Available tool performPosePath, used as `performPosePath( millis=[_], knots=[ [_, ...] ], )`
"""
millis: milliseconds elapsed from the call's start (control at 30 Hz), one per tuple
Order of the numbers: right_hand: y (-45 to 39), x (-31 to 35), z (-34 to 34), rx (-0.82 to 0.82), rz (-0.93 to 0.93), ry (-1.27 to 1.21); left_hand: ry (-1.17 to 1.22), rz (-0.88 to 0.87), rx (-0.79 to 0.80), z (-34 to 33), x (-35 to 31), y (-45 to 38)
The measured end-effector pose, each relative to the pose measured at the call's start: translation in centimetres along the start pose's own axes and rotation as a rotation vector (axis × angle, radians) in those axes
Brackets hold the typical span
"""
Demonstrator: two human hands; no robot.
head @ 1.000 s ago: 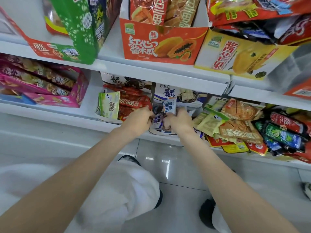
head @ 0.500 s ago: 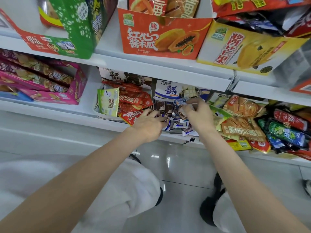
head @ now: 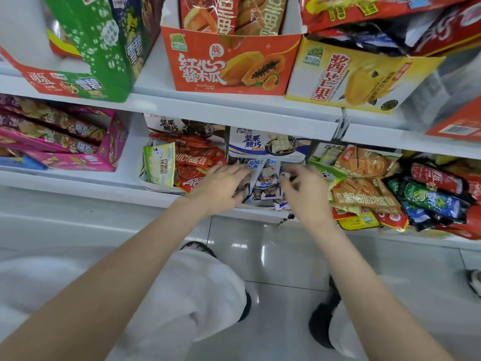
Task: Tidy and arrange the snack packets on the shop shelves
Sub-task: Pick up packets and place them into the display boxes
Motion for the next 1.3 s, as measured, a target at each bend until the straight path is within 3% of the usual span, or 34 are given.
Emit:
performPosePath(
  millis=[100, 167, 267, 367, 533, 633, 967, 1167, 1300],
  knots=[
    [1.4, -3.2, 3.4, -0.082, 0.000, 0.130, 0.032, -0.096, -0.020, 0.2, -1.7, -0.8],
    [1.6, -4.8, 4.1, 0.015, -0.044, 0.194, 0.014, -0.154, 0.007, -0.1, -2.7, -1.5],
    [1.6, -5.3, 2.9, 0.161, -0.055, 0.099, -0.064, -0.144, 0.081, -0.6, -4.0, -2.6],
    [1.0, -5.1, 1.4, 0.079, 0.020, 0.061, -0.118, -0.077, 0.144, -1.0, -5.2, -3.5],
    [1.0, -5.3, 4.8, -0.164, 0.109, 0.028, -0.121, -0.048, 0.083, -1.0, -5.4, -4.4],
    [2.0, -6.1, 7.1, -0.135, 0.179, 0.043, -0.112, -0.044, 0.139, -1.1, -5.7, -4.9],
    [2.9, -8.0, 6.1, -0.022, 0.156, -0.007, 0.048, -0.073, 0.142, -0.7, -5.4, -6.1],
    [2.6, -8.5, 5.8, -0.029, 0.175, -0.008, -0.372, -0.200, 0.153, -1.4, -4.6, -6.3],
    [2.3, -8.7, 5.9, -0.025, 0.163, -0.027, -0.356, -0.238, 0.181, -0.7, -5.2, -7.4]
  ],
)
Point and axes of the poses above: each hand's wrist, its own y-axis away from the middle knuckle, its own z-axis out of the back of the hand, x = y × z, the point moved 1 cm from there along -y, towards the middle knuckle, and after that the axes turned 3 degrees about x, right-handed, at the moved point
